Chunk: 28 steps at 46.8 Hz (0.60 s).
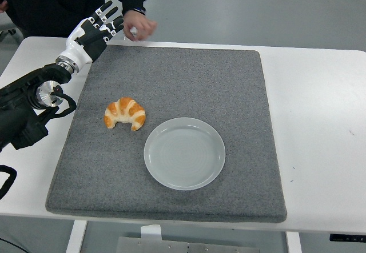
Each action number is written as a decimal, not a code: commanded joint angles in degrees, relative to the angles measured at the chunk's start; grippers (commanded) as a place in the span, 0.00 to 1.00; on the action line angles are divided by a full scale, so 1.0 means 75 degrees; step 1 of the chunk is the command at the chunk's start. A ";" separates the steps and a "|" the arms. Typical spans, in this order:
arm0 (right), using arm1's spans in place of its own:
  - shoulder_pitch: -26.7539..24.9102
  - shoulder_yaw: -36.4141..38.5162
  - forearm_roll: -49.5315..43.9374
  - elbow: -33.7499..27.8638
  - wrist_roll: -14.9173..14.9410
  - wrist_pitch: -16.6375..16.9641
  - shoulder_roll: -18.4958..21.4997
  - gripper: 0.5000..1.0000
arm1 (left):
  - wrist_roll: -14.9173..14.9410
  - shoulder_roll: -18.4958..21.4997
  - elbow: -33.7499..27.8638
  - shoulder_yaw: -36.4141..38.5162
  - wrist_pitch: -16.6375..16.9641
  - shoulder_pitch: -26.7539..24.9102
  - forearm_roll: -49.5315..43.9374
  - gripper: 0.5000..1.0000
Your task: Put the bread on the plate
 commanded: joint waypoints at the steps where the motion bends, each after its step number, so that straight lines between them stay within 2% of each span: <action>1: 0.0000 0.0000 -0.0006 -0.0002 0.0000 0.0000 0.0000 0.86 | 0.0000 0.0000 0.0000 0.0009 0.0000 0.0000 0.0011 0.98; 28: 0.0000 0.0000 -0.0006 -0.0002 0.0000 0.0000 0.0000 0.86 | 0.0000 0.0000 0.0000 -0.0003 0.0012 -0.0035 0.0000 0.98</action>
